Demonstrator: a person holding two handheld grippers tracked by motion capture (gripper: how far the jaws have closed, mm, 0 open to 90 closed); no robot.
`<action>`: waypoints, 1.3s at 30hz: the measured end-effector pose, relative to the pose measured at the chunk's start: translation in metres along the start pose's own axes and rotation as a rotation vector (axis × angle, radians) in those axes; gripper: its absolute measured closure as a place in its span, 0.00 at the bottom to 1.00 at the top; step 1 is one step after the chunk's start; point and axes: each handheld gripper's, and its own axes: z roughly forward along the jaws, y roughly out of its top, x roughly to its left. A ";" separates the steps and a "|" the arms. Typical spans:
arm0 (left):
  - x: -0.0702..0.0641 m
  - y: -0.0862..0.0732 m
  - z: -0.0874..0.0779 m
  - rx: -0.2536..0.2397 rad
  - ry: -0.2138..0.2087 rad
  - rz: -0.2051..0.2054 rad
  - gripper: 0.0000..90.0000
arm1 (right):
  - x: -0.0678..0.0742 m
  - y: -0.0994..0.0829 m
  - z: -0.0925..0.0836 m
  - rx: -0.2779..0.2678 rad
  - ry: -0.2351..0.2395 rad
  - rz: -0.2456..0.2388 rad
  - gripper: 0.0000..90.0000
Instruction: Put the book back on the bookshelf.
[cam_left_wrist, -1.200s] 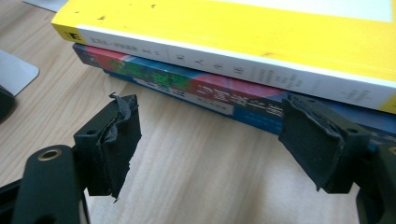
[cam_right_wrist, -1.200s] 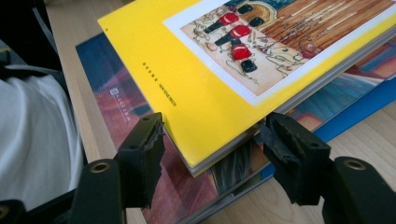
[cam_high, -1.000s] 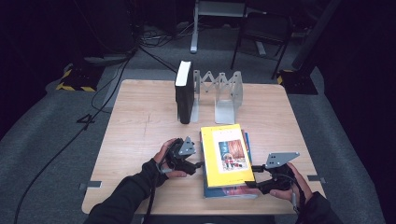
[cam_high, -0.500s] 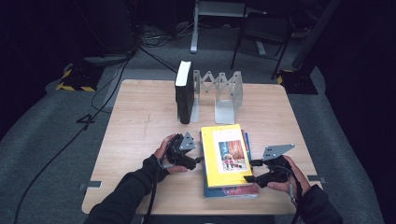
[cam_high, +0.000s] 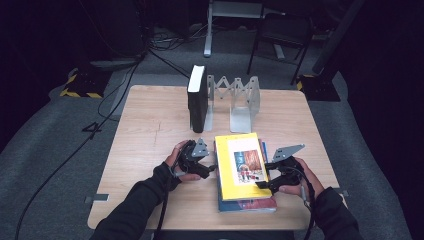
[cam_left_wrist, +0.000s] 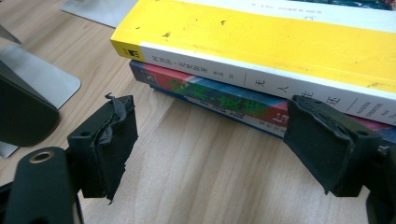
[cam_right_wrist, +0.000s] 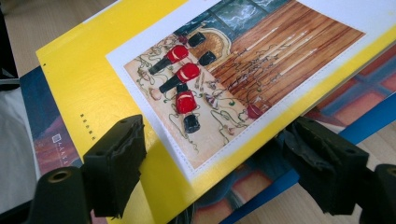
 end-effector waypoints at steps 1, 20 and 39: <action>0.000 0.000 0.000 0.005 0.002 0.002 0.19 | -0.001 0.001 0.000 -0.004 -0.003 -0.008 0.24; 0.006 0.000 0.002 -0.002 0.020 -0.016 0.22 | 0.000 0.014 0.005 -0.119 0.056 -0.057 0.75; 0.024 0.002 0.008 -0.003 0.004 -0.040 0.40 | 0.009 0.007 -0.001 -0.272 0.019 -0.101 0.87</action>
